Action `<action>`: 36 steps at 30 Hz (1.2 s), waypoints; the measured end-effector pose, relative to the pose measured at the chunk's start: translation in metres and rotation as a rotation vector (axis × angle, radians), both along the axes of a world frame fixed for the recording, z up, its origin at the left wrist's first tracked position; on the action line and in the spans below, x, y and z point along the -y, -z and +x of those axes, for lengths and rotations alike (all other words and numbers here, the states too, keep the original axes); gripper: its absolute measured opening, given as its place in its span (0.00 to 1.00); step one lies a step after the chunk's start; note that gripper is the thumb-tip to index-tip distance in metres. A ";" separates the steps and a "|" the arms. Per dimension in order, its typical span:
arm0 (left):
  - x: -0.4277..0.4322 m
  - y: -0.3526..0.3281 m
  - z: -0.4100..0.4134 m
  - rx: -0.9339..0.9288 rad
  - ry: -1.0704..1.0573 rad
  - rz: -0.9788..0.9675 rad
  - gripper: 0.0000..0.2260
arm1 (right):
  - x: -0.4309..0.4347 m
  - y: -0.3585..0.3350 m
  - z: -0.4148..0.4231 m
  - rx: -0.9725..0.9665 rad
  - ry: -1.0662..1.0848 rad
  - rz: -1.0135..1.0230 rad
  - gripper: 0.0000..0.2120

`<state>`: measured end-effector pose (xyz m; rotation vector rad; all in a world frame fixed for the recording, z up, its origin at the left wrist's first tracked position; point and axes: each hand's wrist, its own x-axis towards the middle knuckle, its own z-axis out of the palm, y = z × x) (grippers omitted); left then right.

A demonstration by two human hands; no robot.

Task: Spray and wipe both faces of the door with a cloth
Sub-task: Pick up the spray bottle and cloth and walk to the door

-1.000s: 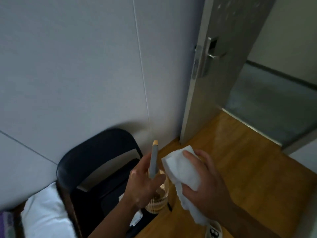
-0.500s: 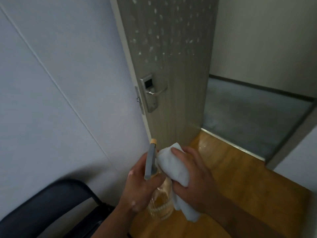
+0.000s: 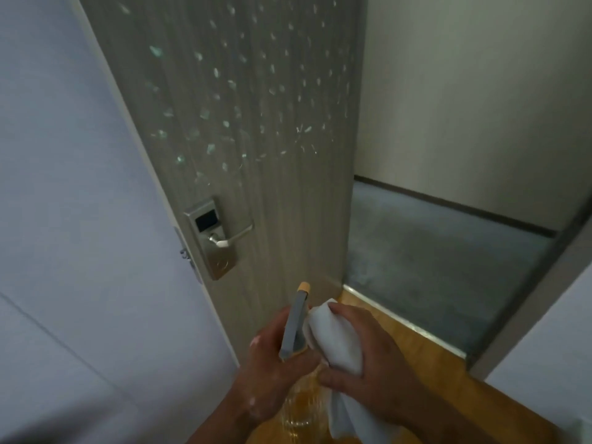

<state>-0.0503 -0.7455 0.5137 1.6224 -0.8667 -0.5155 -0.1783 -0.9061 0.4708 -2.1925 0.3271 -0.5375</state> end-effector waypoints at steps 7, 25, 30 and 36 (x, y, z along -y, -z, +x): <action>0.123 -0.019 0.095 0.055 -0.038 -0.084 0.27 | 0.126 -0.022 0.094 0.058 -0.018 -0.011 0.41; 0.387 -0.069 0.218 0.226 -0.265 0.024 0.27 | 0.404 -0.051 0.266 0.331 -0.096 -0.034 0.33; 0.473 -0.093 0.232 0.248 -0.393 0.089 0.33 | 0.502 -0.081 0.307 0.350 -0.236 -0.028 0.32; 0.555 -0.150 0.261 0.347 -0.569 0.074 0.31 | 0.581 -0.122 0.363 0.492 -0.252 -0.072 0.36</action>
